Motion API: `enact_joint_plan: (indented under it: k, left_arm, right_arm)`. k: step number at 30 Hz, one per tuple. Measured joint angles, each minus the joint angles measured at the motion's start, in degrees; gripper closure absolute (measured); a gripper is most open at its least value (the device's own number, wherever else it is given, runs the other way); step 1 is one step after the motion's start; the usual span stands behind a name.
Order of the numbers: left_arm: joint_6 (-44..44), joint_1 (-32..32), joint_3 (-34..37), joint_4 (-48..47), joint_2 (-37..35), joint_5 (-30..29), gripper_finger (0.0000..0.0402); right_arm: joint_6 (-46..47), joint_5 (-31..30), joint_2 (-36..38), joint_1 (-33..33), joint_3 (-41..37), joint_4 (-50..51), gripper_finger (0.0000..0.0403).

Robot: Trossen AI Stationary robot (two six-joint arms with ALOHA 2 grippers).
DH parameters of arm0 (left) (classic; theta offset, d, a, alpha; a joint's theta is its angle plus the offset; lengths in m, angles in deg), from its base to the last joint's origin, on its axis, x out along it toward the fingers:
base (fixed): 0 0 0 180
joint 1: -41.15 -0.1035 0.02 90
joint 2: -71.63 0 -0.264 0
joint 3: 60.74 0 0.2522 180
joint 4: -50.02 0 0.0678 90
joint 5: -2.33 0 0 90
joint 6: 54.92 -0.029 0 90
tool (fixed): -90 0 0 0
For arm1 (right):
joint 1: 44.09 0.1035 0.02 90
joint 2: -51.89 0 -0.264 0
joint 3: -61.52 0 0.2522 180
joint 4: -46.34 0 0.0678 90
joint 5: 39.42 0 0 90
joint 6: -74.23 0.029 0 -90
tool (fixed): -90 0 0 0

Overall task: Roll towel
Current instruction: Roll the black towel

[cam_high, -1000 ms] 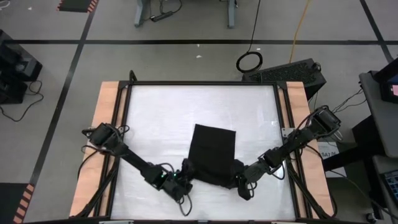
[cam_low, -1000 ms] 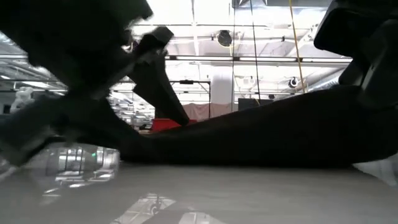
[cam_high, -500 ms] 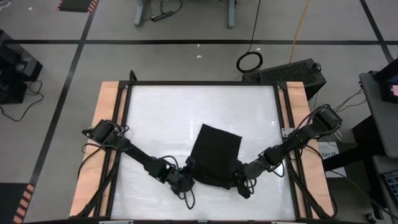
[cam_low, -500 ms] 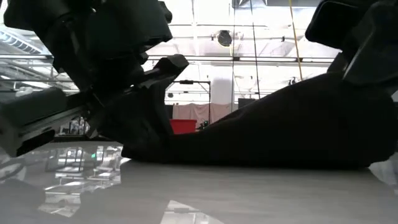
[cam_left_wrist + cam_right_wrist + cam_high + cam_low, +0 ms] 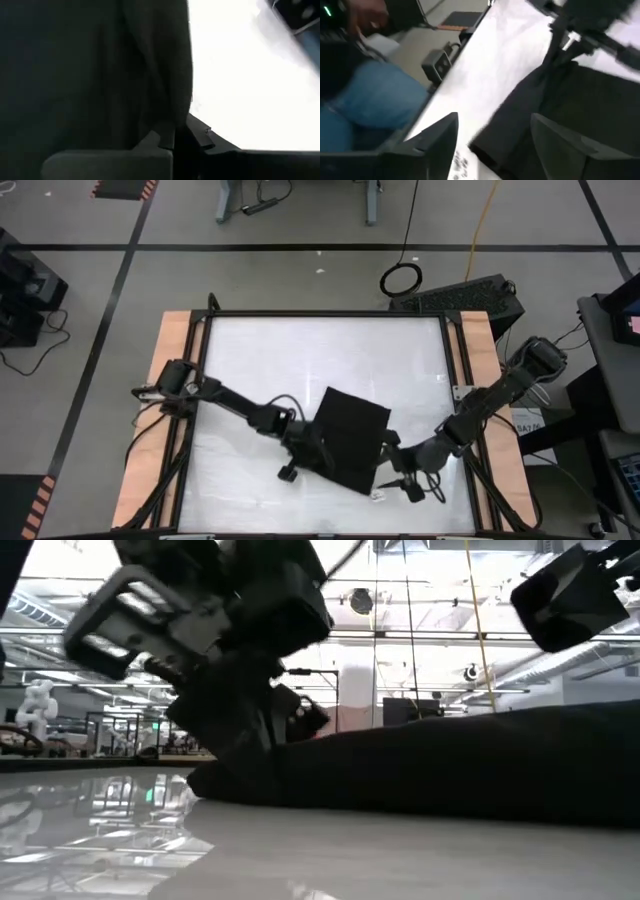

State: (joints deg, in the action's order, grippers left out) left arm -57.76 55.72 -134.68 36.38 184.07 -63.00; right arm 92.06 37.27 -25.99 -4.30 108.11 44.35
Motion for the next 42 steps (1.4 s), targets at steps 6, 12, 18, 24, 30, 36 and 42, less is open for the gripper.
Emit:
enact_joint_plan:
  k: [6,12,18,24,30,36,42]
  left_arm:
    - [5.4,-4.6,0.1,0.4,0.0,5.0,0.0394]
    - [10.2,-6.9,0.1,2.3,0.0,8.6,0.0394]
    - [15.6,-7.5,0.0,4.3,-0.1,13.5,0.0395]
    - [20.1,-7.5,0.0,6.5,0.1,18.0,0.0395]
    - [22.1,-7.5,0.0,6.7,0.1,22.1,0.0392]
    - [21.7,-7.2,-0.1,6.6,0.1,19.0,0.0372]
    - [16.2,-6.7,-0.1,6.6,-1.7,16.0,0.0275]
  right_arm:
    - [-4.1,-6.3,-8.3,3.6,4.1,-0.2,0.0149]
    - [-3.9,-18.0,-17.8,5.9,11.3,6.7,0.0149]
    - [5.1,-25.9,-24.3,7.2,18.1,21.1,0.0159]
    - [14.0,-26.9,-27.7,7.6,19.3,27.1,0.0188]
    - [20.7,-23.3,-28.0,7.6,19.4,29.3,0.0292]
    - [21.9,-12.6,-25.2,6.6,19.4,29.0,0.0385]
    - [24.5,-4.3,-20.5,5.3,18.4,29.4,0.0391]
